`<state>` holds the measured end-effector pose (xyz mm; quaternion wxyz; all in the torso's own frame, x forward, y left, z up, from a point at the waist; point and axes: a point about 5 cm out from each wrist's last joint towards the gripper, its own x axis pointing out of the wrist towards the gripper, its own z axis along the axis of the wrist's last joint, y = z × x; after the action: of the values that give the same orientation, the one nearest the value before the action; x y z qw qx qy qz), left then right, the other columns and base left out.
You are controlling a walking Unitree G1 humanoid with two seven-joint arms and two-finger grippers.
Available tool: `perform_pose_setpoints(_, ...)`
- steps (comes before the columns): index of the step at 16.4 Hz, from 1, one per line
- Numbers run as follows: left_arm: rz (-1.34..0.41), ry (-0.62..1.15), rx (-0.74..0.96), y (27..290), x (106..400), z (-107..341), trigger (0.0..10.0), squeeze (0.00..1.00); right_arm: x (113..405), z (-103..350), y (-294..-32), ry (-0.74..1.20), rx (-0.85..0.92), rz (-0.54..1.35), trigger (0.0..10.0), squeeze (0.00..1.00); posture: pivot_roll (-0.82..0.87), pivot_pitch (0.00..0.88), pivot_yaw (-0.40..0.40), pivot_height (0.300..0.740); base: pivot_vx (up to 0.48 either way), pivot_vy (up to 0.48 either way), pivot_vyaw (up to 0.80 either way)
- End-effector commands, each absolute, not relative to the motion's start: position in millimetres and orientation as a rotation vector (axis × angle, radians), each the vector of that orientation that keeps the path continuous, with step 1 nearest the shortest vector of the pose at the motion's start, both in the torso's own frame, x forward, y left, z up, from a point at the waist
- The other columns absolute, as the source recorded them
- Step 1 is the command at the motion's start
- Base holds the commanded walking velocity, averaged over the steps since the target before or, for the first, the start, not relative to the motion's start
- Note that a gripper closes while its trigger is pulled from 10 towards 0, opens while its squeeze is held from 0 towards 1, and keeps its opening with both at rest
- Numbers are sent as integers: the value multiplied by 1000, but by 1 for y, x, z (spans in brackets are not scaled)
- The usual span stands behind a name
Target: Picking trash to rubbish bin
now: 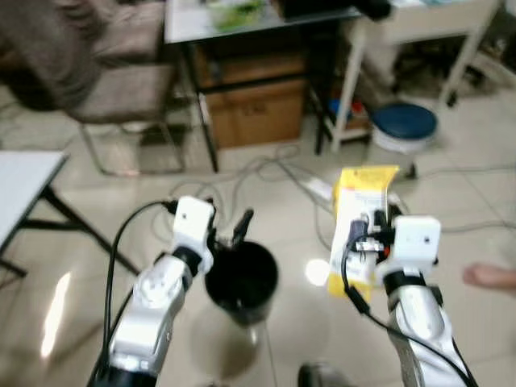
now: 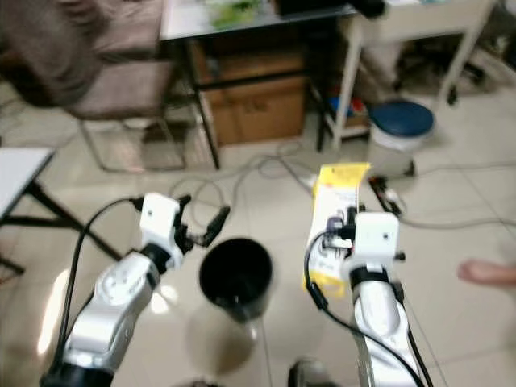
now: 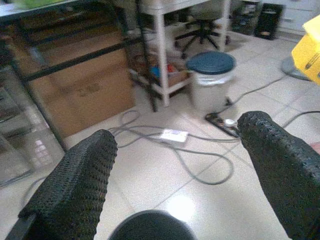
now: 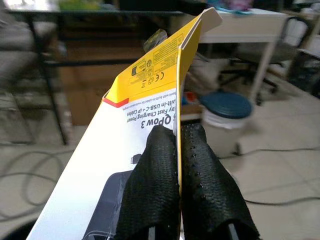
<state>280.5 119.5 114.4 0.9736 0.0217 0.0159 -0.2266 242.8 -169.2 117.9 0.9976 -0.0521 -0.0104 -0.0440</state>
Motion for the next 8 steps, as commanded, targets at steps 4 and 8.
perform_pose_setpoints(4, -456, 29, 46, 124, 279, 116, 10000, 0, 243, 120, -166, -37, -103, -88, 10000, 0, -62, 149, 94, 740, 61, 0, 0)
perform_pose_setpoints(8, -455, 35, 45, 124, 279, 115, 10000, 0, 245, 120, -164, -38, -102, -84, 10000, 0, -60, 149, 96, 740, 0, 0, 0)
